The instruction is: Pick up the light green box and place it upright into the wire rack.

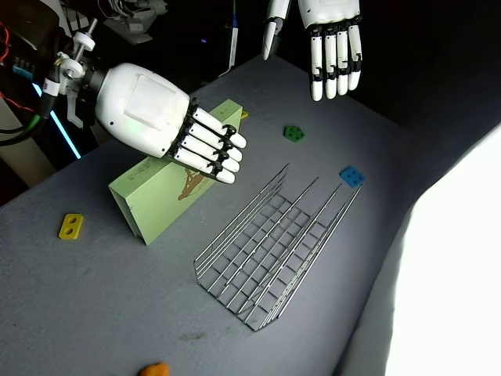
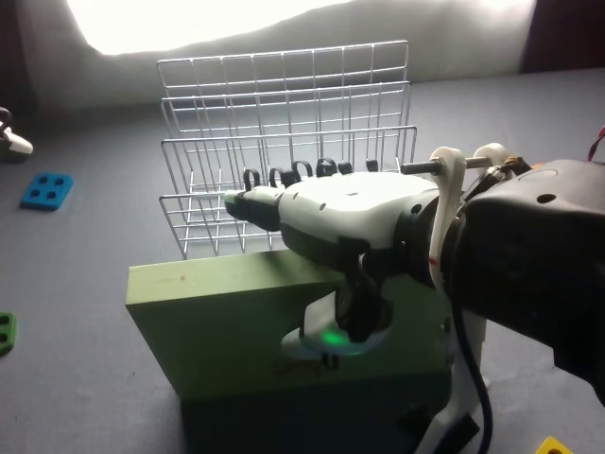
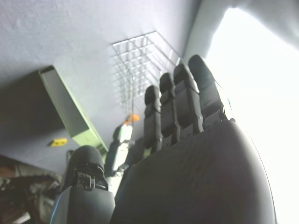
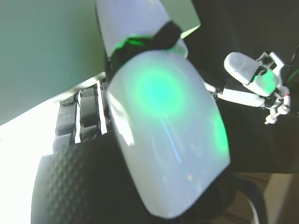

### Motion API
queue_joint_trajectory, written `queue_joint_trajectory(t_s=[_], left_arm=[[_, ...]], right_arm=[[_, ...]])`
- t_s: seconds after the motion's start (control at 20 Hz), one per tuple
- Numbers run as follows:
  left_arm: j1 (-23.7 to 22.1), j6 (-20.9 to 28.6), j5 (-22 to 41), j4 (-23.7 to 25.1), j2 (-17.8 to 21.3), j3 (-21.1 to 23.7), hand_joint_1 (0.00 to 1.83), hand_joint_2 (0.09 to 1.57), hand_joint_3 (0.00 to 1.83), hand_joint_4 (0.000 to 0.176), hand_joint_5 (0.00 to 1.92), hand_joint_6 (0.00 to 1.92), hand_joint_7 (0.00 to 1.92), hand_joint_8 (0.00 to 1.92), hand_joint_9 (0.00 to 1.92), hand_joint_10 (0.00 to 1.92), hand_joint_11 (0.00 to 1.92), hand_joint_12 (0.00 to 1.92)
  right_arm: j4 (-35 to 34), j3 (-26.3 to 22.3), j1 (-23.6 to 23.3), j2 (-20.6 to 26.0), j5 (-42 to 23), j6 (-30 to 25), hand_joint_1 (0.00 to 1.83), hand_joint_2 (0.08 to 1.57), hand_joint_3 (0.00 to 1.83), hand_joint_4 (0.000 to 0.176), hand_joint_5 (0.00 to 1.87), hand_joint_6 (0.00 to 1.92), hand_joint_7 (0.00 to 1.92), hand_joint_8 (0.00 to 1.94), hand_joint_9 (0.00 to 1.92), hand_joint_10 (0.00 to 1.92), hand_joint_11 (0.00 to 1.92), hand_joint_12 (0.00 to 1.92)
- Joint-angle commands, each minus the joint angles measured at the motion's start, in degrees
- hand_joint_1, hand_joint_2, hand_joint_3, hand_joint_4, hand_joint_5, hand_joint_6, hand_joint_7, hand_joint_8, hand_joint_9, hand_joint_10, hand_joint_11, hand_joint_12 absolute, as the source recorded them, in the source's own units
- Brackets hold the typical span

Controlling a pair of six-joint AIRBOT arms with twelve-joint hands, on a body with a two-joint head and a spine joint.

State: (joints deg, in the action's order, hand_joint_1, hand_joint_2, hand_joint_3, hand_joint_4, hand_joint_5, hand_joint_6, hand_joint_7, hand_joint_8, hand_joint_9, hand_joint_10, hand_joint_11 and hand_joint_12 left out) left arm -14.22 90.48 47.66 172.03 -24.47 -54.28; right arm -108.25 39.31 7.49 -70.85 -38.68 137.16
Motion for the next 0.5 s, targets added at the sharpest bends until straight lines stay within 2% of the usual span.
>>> queue_joint_trajectory(t_s=[0.0,0.3,0.45], left_arm=[[-0.72,0.0,-5.0,0.55,0.12,-0.07,0.0,1.21,0.0,0.013,0.21,0.0,0.27,0.0,0.24,0.01,0.0,0.56],[-0.74,-0.01,-5.0,0.55,0.12,0.01,0.0,1.21,0.0,0.014,0.21,0.0,0.26,0.0,0.24,0.01,0.0,0.57],[-0.81,-0.01,-5.0,0.55,0.12,0.09,0.0,1.21,0.0,0.014,0.21,0.0,0.26,0.0,0.24,0.01,0.0,0.57]], right_arm=[[2.88,-0.19,-0.32,-0.11,1.2,-0.59,1.19,1.02,0.0,0.0,0.05,0.01,0.08,0.01,0.02,0.01,0.02,0.01],[2.82,0.83,0.35,-1.08,1.44,-1.5,1.19,1.02,0.0,0.0,0.05,0.0,0.08,0.01,0.02,0.0,0.02,0.02],[2.82,1.02,0.48,-1.18,2.18,-1.51,1.19,1.02,0.0,0.0,0.05,0.0,0.09,0.0,0.02,0.0,0.0,0.11]])
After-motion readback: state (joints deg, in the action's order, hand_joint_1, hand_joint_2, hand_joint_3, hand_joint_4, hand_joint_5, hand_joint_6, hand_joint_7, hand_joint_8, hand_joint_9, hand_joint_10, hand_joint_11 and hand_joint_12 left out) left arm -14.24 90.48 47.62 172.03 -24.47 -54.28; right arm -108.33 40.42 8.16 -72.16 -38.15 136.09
